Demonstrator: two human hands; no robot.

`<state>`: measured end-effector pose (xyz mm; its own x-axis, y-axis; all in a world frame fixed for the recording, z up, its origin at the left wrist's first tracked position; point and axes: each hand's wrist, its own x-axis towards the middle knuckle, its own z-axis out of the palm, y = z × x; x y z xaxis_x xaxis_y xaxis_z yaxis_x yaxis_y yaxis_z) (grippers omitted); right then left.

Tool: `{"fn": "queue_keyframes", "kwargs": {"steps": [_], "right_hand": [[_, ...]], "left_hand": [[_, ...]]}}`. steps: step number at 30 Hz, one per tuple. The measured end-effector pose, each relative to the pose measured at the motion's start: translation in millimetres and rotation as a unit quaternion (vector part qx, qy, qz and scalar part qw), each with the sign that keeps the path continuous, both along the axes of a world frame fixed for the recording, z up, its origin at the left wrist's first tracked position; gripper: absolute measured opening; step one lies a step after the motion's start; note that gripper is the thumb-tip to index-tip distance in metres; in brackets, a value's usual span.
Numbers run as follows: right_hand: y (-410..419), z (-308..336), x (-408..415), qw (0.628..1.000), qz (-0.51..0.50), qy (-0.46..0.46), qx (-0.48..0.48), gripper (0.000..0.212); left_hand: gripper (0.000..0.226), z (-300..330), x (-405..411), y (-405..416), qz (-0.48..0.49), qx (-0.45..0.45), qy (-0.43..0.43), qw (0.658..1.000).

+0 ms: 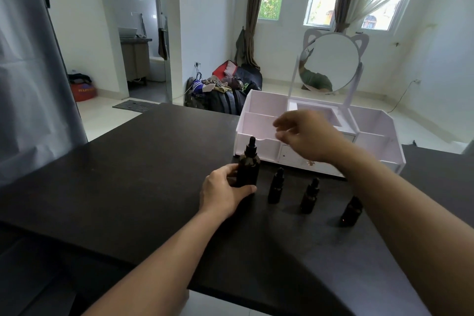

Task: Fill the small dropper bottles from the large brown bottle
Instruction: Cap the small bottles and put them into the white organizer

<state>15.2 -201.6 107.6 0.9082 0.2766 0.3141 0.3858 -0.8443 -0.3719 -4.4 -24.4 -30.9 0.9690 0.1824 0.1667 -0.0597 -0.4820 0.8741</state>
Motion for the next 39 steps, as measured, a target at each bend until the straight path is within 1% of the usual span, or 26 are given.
{"fn": "queue_keyframes", "kwargs": {"steps": [5, 8, 13, 17, 20, 24, 27, 29, 32, 34, 36, 37, 39], "right_hand": [[-66, -19, -7, 0.995, -0.082, 0.028, 0.049, 0.022], [-99, -39, -12, 0.987, -0.118, 0.058, 0.092, 0.022], [-136, -70, -19, 0.963, -0.154, 0.103, 0.194, 0.027], [-152, -93, -25, 0.957, -0.171, 0.125, 0.200, 0.028], [-160, -110, -25, 0.955, -0.177, 0.120, 0.205, 0.033], [-163, -125, -27, 0.954, -0.182, 0.076, 0.227, 0.035], [-161, -127, -28, 0.953, -0.168, 0.063, 0.244, 0.036], [-161, -125, -30, 0.953, -0.146, 0.074, 0.255, 0.034], [-161, -119, -36, 0.947, -0.114, 0.116, 0.277, 0.042], [-161, -111, -43, 0.936, -0.090, 0.151, 0.305, 0.043], [-165, -104, -50, 0.927, -0.058, 0.187, 0.319, 0.052], [-167, -102, -53, 0.926, -0.039, 0.202, 0.317, 0.057], [-167, -98, -57, 0.931, -0.009, 0.215, 0.294, 0.052]], "left_hand": [[0.063, 4, 9, -4, -0.012, 0.019, -0.002, 1.000], [0.064, 6, 16, -7, -0.016, 0.030, 0.001, 0.999], [0.053, 7, 32, -15, -0.011, 0.031, 0.002, 0.999], [0.053, 8, 46, -26, -0.014, 0.040, 0.006, 0.999], [0.056, 7, 55, -34, -0.009, 0.059, 0.007, 0.998], [0.051, 9, 65, -45, 0.005, 0.094, 0.027, 0.995], [0.045, 10, 69, -49, 0.020, 0.120, 0.046, 0.991], [0.046, 10, 71, -50, 0.023, 0.138, 0.049, 0.989], [0.054, 9, 73, -51, 0.021, 0.156, 0.044, 0.987], [0.056, 6, 73, -52, 0.013, 0.168, 0.036, 0.985], [0.057, 3, 72, -50, 0.005, 0.186, 0.020, 0.982], [0.059, 1, 72, -49, 0.003, 0.201, 0.012, 0.979], [0.059, 1, 71, -49, 0.004, 0.264, 0.006, 0.965]]}}
